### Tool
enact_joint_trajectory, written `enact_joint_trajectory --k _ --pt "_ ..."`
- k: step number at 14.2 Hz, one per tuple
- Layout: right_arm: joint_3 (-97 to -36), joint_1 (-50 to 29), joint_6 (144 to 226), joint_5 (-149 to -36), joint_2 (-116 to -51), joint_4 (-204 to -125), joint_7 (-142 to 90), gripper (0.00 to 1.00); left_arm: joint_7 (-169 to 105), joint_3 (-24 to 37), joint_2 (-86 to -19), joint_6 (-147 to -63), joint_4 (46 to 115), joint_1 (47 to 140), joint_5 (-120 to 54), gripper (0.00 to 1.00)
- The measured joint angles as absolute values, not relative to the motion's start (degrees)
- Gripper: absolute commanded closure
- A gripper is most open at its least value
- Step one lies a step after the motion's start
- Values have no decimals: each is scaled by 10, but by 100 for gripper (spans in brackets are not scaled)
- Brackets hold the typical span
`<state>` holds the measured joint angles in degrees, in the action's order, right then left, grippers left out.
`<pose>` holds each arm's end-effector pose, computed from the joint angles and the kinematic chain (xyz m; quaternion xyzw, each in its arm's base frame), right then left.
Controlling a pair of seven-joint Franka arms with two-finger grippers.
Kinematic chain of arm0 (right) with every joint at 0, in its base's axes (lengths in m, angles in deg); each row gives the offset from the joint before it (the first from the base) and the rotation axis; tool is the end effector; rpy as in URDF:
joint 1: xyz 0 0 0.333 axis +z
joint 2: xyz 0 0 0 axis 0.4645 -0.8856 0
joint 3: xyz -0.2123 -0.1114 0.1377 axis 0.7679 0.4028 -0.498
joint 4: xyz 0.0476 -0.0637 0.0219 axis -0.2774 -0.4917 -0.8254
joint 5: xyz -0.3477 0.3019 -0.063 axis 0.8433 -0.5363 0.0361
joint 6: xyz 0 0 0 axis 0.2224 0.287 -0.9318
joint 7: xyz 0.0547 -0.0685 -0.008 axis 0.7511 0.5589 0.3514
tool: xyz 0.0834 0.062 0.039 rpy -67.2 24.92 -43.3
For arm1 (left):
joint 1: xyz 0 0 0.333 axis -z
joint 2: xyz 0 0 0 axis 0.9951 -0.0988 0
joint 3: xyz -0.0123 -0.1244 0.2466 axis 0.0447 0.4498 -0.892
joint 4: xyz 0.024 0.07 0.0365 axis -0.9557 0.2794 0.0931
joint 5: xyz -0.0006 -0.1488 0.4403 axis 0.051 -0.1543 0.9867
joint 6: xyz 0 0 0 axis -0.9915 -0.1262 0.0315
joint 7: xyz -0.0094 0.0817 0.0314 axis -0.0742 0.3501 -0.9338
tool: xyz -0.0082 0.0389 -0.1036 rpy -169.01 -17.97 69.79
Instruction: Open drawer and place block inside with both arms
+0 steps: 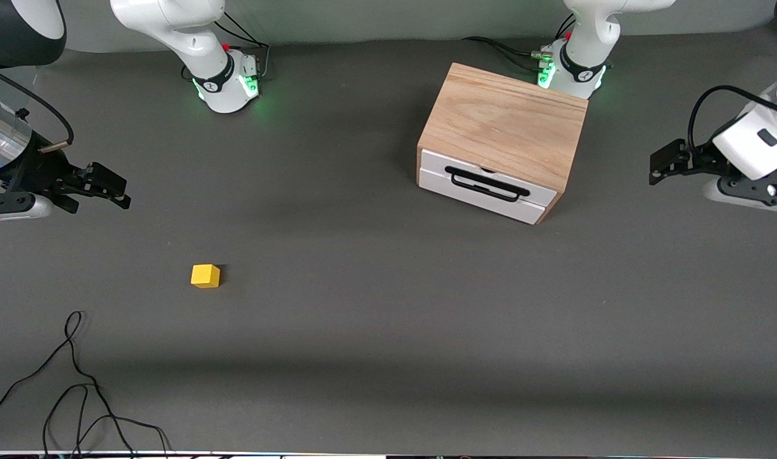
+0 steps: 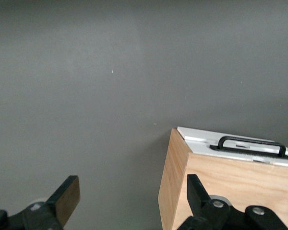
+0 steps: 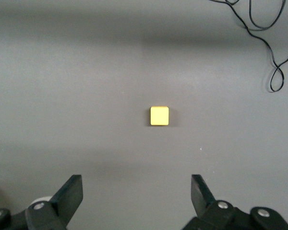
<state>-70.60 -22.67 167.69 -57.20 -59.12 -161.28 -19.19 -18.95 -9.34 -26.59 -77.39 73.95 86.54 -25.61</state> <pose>0.6331 0.0410 0.5499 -0.9994 -0.0114 -0.0276 0.0162 0.6207 -0.0553 0.5579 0.9947 -0.0972 -0.0281 0.0164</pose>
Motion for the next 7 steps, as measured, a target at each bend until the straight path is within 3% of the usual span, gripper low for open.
enact_joint_trajectory --k 7 --pt "-706 -227 1674 -572 -592 -1613 -192 0 -188 -89 -255 -769 748 866 -245 1"
